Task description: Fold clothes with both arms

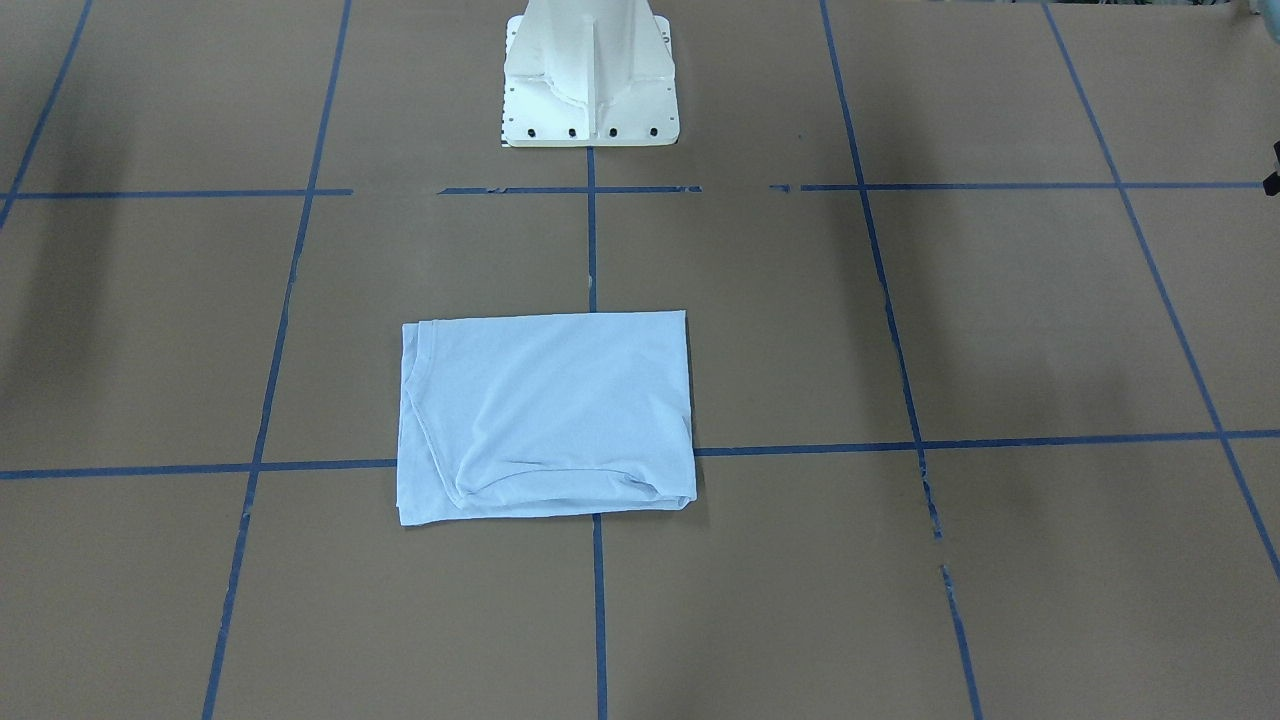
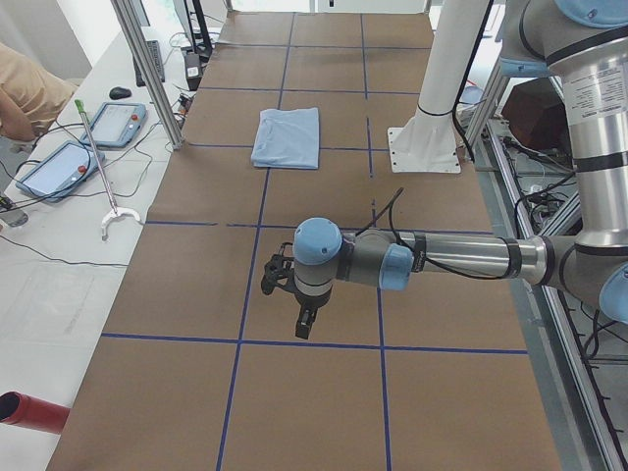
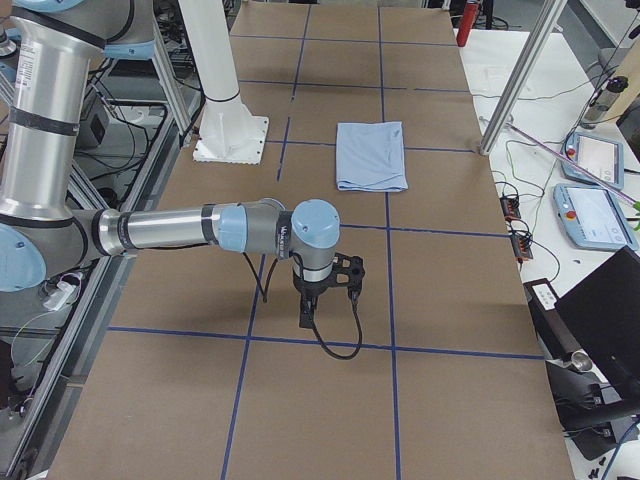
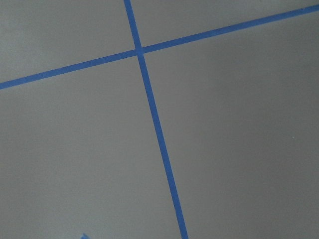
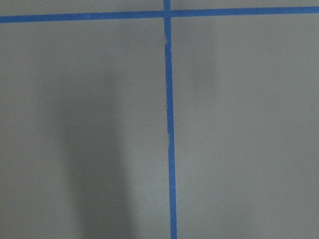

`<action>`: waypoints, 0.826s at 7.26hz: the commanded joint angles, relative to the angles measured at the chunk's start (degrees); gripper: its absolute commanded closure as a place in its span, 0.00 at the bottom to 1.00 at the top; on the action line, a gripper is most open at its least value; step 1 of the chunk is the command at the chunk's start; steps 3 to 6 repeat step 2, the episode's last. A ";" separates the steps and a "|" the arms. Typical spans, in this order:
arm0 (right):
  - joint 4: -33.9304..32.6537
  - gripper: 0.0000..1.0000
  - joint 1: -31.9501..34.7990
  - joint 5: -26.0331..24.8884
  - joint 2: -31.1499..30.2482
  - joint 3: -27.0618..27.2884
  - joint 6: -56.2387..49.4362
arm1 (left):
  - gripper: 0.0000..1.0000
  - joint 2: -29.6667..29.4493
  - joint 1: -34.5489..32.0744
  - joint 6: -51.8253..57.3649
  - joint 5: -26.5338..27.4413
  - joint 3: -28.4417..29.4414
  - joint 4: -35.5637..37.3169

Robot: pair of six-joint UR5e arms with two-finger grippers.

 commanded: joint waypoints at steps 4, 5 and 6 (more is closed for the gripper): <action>0.06 0.00 0.00 0.09 0.00 0.07 -0.16 | 0.00 -0.09 0.00 0.00 -0.04 -0.17 -0.03; 0.06 0.00 0.00 0.09 0.00 0.07 -0.16 | 0.00 -0.09 0.00 0.00 -0.04 -0.17 -0.03; 0.06 0.00 0.00 0.09 0.00 0.07 -0.16 | 0.00 -0.09 0.00 0.00 -0.04 -0.17 -0.03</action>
